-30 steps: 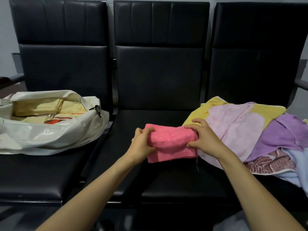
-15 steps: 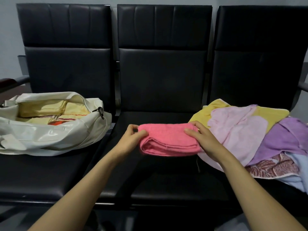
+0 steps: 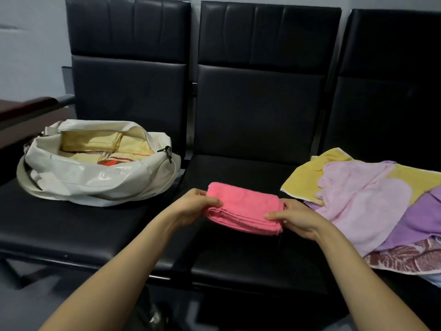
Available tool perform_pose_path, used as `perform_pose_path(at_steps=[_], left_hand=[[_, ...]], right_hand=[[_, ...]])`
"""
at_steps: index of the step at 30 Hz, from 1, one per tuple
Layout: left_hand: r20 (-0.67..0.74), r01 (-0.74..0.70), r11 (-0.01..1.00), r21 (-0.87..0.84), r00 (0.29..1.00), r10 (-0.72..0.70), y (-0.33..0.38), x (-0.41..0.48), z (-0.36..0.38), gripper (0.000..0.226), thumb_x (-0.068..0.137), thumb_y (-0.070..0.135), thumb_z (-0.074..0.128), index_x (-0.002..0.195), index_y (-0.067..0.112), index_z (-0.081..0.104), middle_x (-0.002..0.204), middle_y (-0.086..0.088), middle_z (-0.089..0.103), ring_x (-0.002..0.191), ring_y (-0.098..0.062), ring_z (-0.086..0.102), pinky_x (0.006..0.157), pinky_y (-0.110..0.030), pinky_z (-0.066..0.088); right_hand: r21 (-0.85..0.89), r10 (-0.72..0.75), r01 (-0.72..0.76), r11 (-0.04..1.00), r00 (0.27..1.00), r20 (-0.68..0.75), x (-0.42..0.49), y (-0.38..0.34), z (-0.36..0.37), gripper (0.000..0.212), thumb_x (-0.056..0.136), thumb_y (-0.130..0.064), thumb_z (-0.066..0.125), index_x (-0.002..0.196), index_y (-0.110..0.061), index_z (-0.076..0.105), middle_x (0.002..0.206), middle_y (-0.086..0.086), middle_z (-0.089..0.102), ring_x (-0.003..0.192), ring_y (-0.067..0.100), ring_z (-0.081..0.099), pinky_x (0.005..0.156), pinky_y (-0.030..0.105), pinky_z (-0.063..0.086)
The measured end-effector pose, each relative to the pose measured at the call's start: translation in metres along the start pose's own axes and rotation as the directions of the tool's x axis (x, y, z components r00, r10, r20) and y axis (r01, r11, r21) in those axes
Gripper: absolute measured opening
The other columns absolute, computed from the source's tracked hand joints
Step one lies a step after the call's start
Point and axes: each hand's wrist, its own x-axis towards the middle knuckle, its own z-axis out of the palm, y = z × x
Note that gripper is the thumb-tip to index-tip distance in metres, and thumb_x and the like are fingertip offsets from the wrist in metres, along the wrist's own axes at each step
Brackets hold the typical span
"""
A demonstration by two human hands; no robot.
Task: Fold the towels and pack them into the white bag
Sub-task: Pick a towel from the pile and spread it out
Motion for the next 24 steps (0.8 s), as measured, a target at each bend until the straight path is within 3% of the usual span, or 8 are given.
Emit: perform_pose_path(at_steps=[3, 7, 10, 13, 16, 19, 22, 24], left_hand=[[-0.137, -0.110, 0.993, 0.040, 0.984, 0.115, 0.012, -0.007, -0.013, 0.019, 0.079, -0.011, 0.064, 0.095, -0.001, 0.061, 0.083, -0.013, 0.067, 0.065, -0.016, 0.066, 0.059, -0.021, 0.055], [-0.246, -0.273, 0.950, 0.151, 0.921, 0.303, 0.040, -0.014, -0.050, 0.038, 0.076, -0.010, 0.067, 0.105, 0.013, 0.060, 0.103, -0.012, 0.067, 0.089, -0.023, 0.066, 0.081, -0.032, 0.055], [-0.314, -0.367, 0.895, 0.252, 0.844, 0.435, 0.072, -0.019, -0.096, 0.043, 0.080, -0.011, 0.062, 0.111, 0.018, 0.057, 0.097, -0.004, 0.066, 0.088, -0.019, 0.064, 0.075, -0.027, 0.055], [-0.440, -0.401, 0.841, 0.364, 0.721, 0.535, 0.103, -0.018, -0.150, 0.041, 0.083, -0.008, 0.057, 0.114, 0.018, 0.054, 0.094, 0.000, 0.064, 0.085, -0.015, 0.061, 0.071, -0.023, 0.051], [-0.561, -0.262, 0.806, 0.531, 0.603, 0.566, 0.118, -0.012, -0.209, 0.033, 0.092, 0.006, 0.055, 0.121, 0.009, 0.040, 0.103, -0.010, 0.055, 0.093, -0.024, 0.056, 0.080, -0.035, 0.046], [-0.603, -0.082, 0.734, 0.674, 0.513, 0.611, 0.118, -0.006, -0.266, 0.031, 0.096, 0.010, 0.051, 0.107, 0.010, 0.023, 0.097, -0.019, 0.050, 0.087, -0.031, 0.052, 0.079, -0.040, 0.039], [-0.571, 0.086, 0.621, 0.779, 0.505, 0.647, 0.113, 0.006, -0.313, 0.020, 0.097, 0.011, 0.045, 0.102, 0.009, 0.026, 0.092, -0.014, 0.047, 0.082, -0.029, 0.046, 0.075, -0.040, 0.034], [-0.567, 0.271, 0.504, 0.820, 0.510, 0.647, 0.103, 0.014, -0.338, 0.010, 0.097, 0.012, 0.040, 0.103, 0.007, 0.033, 0.089, -0.013, 0.047, 0.083, -0.033, 0.048, 0.074, -0.041, 0.031]], right_hand=[[-0.040, -0.066, 0.063, 0.997, 0.995, -0.081, 0.013, -0.013, 0.018, 0.045, 0.074, 0.007, 0.073, 0.117, -0.001, 0.063, 0.105, 0.010, 0.073, 0.101, 0.022, 0.069, 0.088, 0.030, 0.053], [-0.166, -0.225, 0.200, 0.966, 0.963, -0.145, 0.040, -0.059, 0.052, 0.046, 0.071, 0.006, 0.076, 0.114, -0.007, 0.064, 0.103, 0.008, 0.072, 0.096, 0.021, 0.069, 0.085, 0.033, 0.055], [-0.266, -0.358, 0.323, 0.908, 0.929, -0.095, 0.067, -0.105, 0.092, 0.041, 0.079, -0.002, 0.074, 0.113, -0.018, 0.057, 0.104, -0.001, 0.066, 0.095, 0.012, 0.063, 0.077, 0.021, 0.051], [-0.354, -0.464, 0.422, 0.835, 0.885, -0.039, 0.107, -0.153, 0.144, 0.033, 0.085, -0.012, 0.070, 0.113, -0.017, 0.054, 0.110, 0.002, 0.064, 0.102, 0.017, 0.062, 0.085, 0.028, 0.049], [-0.441, -0.509, 0.456, 0.773, 0.861, -0.003, 0.150, -0.195, 0.202, 0.042, 0.090, -0.024, 0.066, 0.123, -0.007, 0.047, 0.116, 0.003, 0.059, 0.108, 0.020, 0.058, 0.086, 0.029, 0.046], [-0.433, -0.448, 0.425, 0.795, 0.892, 0.053, 0.184, -0.221, 0.256, 0.068, 0.092, -0.031, 0.063, 0.138, 0.001, 0.023, 0.119, 0.006, 0.050, 0.113, 0.022, 0.054, 0.092, 0.036, 0.048], [-0.403, -0.358, 0.361, 0.841, 0.930, 0.085, 0.218, -0.226, 0.301, 0.080, 0.095, -0.025, 0.060, 0.144, 0.002, 0.002, 0.128, 0.013, 0.050, 0.118, 0.025, 0.051, 0.092, 0.031, 0.044], [-0.398, -0.313, 0.317, 0.861, 0.947, 0.077, 0.235, -0.220, 0.326, 0.075, 0.096, -0.023, 0.058, 0.142, 0.000, 0.003, 0.133, 0.015, 0.051, 0.119, 0.027, 0.052, 0.089, 0.031, 0.043]])
